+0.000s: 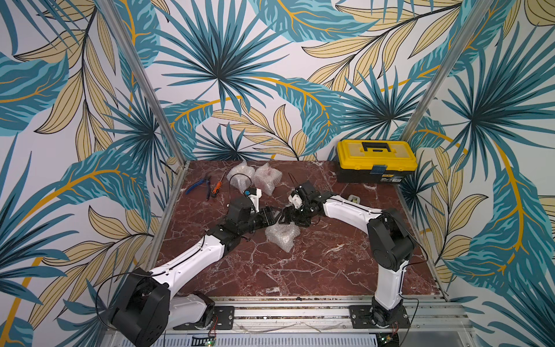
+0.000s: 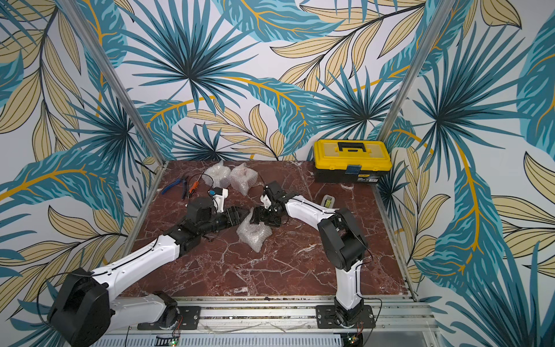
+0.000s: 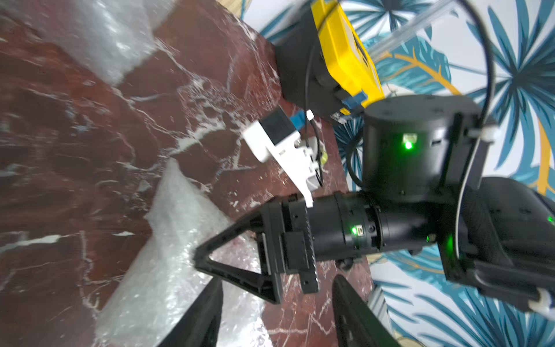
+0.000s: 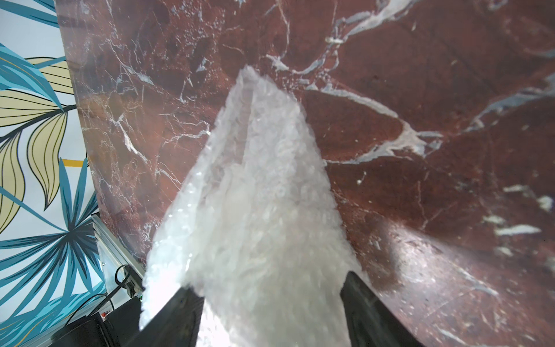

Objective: Wrap mugs in bubble wrap
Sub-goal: Wrap the mug in bubble wrap.

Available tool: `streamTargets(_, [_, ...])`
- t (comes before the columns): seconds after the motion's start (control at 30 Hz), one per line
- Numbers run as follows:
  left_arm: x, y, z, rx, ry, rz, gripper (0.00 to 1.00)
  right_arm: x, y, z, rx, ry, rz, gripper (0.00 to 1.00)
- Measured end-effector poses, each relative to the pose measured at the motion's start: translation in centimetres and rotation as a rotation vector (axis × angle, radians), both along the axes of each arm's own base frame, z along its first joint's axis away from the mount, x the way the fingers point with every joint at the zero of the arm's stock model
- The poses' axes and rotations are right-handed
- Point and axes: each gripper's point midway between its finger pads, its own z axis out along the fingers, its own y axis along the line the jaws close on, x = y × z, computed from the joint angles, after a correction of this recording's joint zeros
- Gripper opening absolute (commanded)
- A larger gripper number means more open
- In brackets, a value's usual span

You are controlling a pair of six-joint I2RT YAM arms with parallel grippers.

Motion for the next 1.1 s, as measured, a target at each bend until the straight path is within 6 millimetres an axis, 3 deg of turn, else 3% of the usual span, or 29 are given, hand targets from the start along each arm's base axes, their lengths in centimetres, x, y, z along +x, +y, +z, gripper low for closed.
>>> streamTargets(0.17, [0.0, 2.2, -4.6, 0.161, 0.108, 0.063, 0.70, -0.3, -0.1, -0.3, -0.009, 0.012, 0.003, 0.72])
streamTargets(0.3, [-0.1, 2.6, -8.2, 0.254, 0.204, 0.058, 0.71, -0.4, -0.2, -0.4, -0.013, 0.018, 0.004, 0.72])
streamTargets(0.4, [-0.2, 2.5, -9.6, 0.290, 0.237, 0.050, 0.72, -0.5, -0.2, -0.4, -0.016, 0.022, 0.004, 0.72])
streamTargets(0.83, [0.0, 1.0, -11.5, 0.318, 0.264, 0.033, 0.72, -1.0, -0.9, -0.6, -0.039, 0.022, -0.005, 0.77])
streamTargets(1.1, [0.3, 0.2, -11.7, 0.312, 0.257, 0.033, 0.71, -2.5, -1.8, 2.0, -0.004, -0.020, -0.003, 0.80])
